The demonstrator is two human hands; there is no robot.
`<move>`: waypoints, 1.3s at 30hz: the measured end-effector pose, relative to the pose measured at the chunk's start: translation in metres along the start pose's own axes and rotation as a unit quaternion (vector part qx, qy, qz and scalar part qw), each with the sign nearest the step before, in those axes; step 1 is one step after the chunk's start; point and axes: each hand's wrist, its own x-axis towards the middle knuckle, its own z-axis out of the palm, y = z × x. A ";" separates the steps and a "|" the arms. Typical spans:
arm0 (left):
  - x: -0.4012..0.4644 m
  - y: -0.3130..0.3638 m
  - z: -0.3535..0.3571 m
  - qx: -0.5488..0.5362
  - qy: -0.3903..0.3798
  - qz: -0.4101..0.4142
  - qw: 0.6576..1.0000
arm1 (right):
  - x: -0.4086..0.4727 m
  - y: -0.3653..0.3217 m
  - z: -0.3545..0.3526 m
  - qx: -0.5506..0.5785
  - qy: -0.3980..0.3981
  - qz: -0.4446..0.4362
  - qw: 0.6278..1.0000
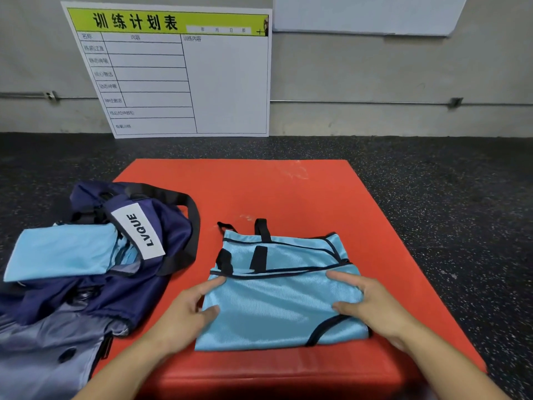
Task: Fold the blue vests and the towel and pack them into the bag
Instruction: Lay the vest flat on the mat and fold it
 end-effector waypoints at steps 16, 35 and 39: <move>0.071 0.035 -0.007 0.190 0.041 0.168 0.966 | 0.070 -0.003 -0.021 -0.032 0.052 0.016 0.998; 0.079 0.046 -0.003 0.379 0.237 0.043 0.893 | 0.104 -0.013 -0.020 -0.357 0.178 0.013 0.917; 0.075 0.066 0.031 0.367 0.248 0.201 0.874 | 0.098 -0.033 0.040 -0.418 0.245 -0.190 0.854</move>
